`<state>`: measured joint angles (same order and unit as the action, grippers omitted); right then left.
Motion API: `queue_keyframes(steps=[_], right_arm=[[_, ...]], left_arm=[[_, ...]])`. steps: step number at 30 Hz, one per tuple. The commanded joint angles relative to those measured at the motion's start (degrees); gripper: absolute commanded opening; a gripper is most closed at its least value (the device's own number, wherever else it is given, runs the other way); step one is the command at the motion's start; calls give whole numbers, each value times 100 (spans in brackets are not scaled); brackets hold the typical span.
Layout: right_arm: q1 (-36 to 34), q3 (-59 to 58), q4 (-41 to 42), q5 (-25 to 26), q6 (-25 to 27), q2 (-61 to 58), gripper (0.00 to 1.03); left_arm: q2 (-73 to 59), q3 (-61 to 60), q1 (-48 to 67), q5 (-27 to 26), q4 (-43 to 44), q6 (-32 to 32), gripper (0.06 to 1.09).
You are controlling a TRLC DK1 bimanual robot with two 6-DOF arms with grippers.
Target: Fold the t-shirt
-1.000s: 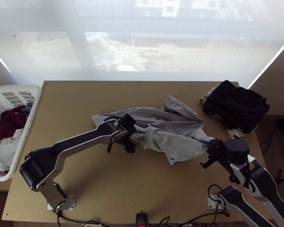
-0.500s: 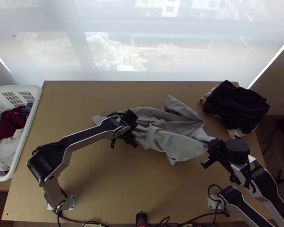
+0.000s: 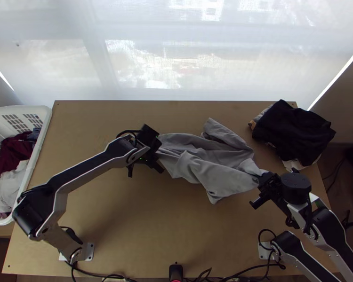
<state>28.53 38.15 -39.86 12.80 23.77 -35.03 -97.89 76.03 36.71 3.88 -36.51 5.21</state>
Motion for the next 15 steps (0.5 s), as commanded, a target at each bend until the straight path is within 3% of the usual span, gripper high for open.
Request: queue_keyframes(steps=[1,15], right_arm=[[-23,52,171,3,-21,-39,3],[-182,2372,549,-5,-65,-1287,2]], left_arm=[[991,105,-489,8,-260,191,9],[2054,1705,-1245,-36,-1411,384,9]])
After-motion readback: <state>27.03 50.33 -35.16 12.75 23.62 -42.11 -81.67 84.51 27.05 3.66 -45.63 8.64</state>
